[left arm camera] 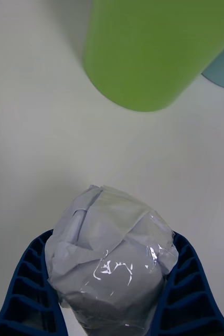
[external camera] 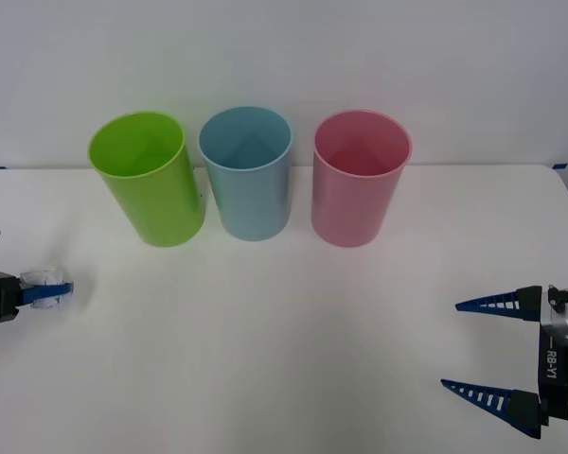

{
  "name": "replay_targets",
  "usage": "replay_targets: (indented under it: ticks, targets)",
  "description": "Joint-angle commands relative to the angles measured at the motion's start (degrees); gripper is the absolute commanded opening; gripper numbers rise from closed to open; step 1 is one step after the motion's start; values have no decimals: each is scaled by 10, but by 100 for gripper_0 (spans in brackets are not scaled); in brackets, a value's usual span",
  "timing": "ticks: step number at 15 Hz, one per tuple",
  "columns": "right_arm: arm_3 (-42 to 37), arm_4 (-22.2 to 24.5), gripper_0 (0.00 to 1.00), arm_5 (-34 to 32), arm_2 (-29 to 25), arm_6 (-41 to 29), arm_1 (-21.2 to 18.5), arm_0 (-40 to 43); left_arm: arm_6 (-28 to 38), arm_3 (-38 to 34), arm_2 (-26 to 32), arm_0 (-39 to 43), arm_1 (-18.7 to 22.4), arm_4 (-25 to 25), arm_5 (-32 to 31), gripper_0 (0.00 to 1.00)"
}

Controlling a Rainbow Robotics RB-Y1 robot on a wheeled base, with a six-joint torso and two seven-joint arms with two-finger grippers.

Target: Put cans in the blue bin and PET bottles in the pink bin and trash in the green bin.

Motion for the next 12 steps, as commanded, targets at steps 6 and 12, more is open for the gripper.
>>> replay_targets:
  ticks: [6, 12]
  targets:
    - [0, 0, 100, 0, 0, 0, 0, 0, -27, -84, 313, 175, -96, -68, -95, 0]
    - [0, 0, 100, 0, 0, 0, 0, 0, -34, -104, 418, 187, -153, -53, -144, 0]
